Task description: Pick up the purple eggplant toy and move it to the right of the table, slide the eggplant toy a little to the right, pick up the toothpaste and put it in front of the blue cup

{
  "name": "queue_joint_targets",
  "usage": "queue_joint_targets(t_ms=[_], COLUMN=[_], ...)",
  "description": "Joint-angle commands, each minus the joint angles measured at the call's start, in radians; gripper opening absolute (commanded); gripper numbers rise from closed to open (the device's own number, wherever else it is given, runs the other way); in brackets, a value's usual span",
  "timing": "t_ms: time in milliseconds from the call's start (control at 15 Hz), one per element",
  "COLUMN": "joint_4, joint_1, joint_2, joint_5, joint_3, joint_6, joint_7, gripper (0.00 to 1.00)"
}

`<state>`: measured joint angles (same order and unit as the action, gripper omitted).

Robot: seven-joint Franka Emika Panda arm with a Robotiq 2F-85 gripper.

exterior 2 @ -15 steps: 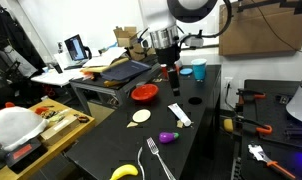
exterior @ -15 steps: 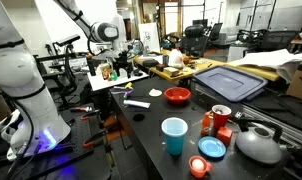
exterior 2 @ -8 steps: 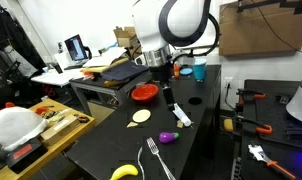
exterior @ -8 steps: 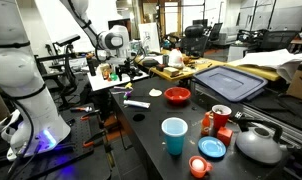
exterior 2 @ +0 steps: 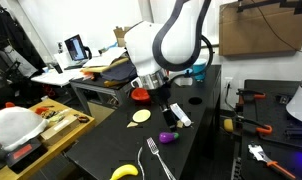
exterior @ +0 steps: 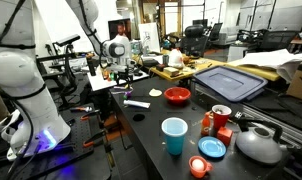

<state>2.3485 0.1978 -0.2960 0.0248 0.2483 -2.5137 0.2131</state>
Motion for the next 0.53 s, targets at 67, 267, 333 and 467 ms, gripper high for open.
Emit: queue_joint_targets(t_ms=[67, 267, 333, 467], joint_4=[-0.060, -0.087, -0.095, -0.112], joint_1=[-0.011, -0.016, -0.019, -0.024], joint_2=[-0.101, -0.142, -0.153, -0.174], joint_5=[-0.025, -0.014, -0.011, -0.005], joint_3=[0.027, 0.026, 0.025, 0.022], joint_6=[-0.003, -0.006, -0.007, -0.011], joint_7=[0.045, 0.046, 0.051, 0.064], gripper=[1.00, 1.00, 1.00, 1.00])
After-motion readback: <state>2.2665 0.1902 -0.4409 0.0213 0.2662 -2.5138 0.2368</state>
